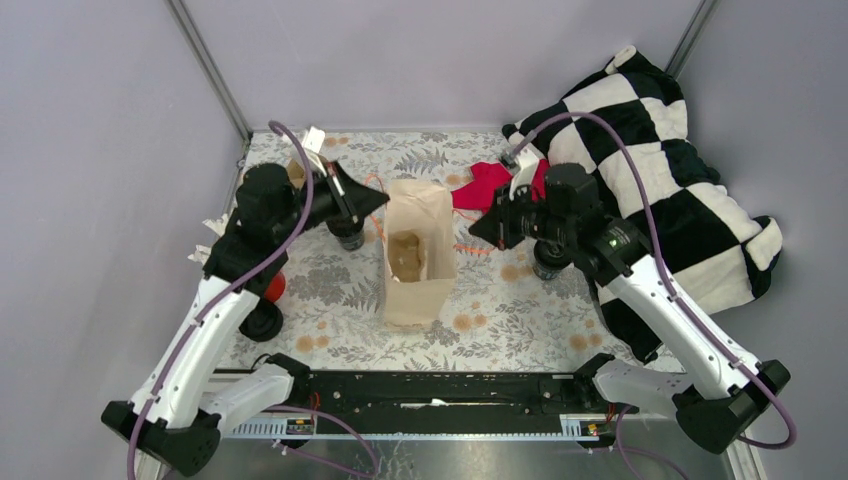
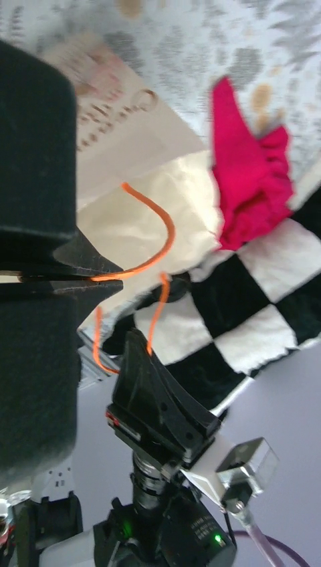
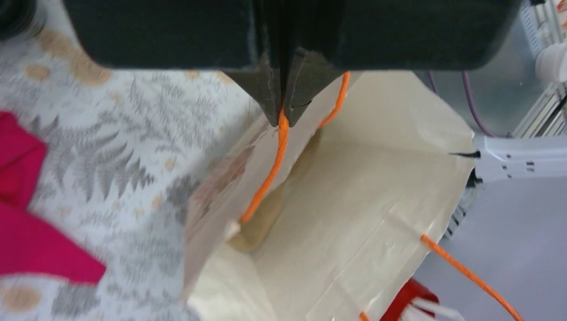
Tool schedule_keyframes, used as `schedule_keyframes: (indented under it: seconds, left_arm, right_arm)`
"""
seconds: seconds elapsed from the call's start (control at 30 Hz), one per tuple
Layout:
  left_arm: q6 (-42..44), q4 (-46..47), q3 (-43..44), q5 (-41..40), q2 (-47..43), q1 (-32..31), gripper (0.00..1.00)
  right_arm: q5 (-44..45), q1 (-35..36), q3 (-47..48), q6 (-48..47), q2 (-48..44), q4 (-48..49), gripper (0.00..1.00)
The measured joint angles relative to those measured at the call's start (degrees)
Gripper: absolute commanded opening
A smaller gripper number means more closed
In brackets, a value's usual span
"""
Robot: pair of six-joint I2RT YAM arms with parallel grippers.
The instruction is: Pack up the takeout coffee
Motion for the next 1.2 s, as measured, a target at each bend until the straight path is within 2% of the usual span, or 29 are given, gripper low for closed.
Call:
schedule_keyframes:
  seconds: [0.13,0.33,0.57,0.67,0.77,0.9,1.0,1.2]
  left_arm:
    - [1.7,2.3,9.7,-1.4,5.8,-0.6,0.00]
    - [6.0,3.7,11.0,-4.7,6.3,-2.5,0.00]
    - [11.6,6.3,3.4,-6.7,3.0,-2.9,0.00]
    - [12.9,7.0,-0.4,-6.5,2.9,-3.3,0.00]
    - [13.4,7.0,-3.5,-6.5,3.1,-3.9,0.00]
    - [12.8,6.3,-2.5,-6.5,4.7,-4.0,0.00]
    - [10.7,3.7,4.5,-6.3,8.9,-4.0,0.00]
    - [6.5,-1.5,20.8,-5.7,14.7,-4.0,0.00]
  right_arm:
    - [0.8,0.0,6.3,-2.3,3.3,2.3,0.00]
    - [2.8,0.0,6.5,-6.4,3.4,6.9,0.00]
    - [3.5,0.0,5.2,-13.5,3.4,13.4,0.00]
    - [3.4,0.0,0.9,-16.7,2.3,16.1,0.00]
    - [3.3,0.0,-3.6,-18.7,1.3,15.3,0.00]
    - [3.7,0.0,-3.7,-18.8,1.8,13.8,0.00]
    - [6.1,0.0,1.1,-15.7,3.4,10.3,0.00]
    - [11.1,0.1,23.3,-3.9,9.9,-2.7,0.00]
